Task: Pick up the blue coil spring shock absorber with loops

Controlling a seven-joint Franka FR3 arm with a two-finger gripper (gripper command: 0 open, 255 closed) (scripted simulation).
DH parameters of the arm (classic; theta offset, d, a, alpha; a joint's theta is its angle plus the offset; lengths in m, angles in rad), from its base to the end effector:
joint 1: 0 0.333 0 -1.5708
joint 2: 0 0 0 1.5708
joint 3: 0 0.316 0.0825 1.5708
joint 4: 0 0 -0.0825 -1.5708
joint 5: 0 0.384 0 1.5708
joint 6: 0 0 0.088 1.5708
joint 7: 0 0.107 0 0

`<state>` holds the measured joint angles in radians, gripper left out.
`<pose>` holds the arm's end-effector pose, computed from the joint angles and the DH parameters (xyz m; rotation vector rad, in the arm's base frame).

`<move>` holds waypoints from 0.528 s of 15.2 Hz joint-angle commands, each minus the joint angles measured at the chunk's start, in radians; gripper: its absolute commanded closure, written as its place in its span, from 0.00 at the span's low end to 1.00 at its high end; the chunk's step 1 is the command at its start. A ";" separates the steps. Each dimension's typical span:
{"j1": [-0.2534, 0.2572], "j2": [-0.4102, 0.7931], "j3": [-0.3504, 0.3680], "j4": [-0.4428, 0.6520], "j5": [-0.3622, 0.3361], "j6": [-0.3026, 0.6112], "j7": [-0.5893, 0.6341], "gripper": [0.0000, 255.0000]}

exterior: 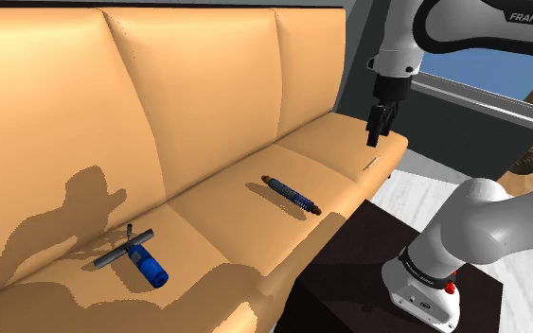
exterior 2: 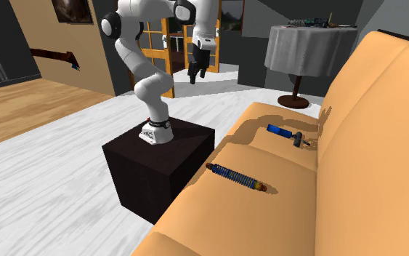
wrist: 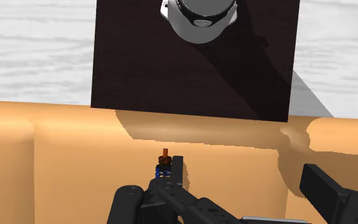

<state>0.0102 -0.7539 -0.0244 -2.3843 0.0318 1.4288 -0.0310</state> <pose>0.2969 -0.0022 0.5569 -3.0735 -0.0406 0.3096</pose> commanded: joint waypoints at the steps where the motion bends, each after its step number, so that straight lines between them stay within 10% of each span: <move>1: 0.000 0.000 0.000 0.000 0.000 0.000 0.000 0.00; 8: -0.003 0.109 0.000 -0.141 -0.027 0.277 -0.019 0.00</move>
<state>0.0069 -0.6668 -0.0250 -2.5125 0.0084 1.6645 -0.0481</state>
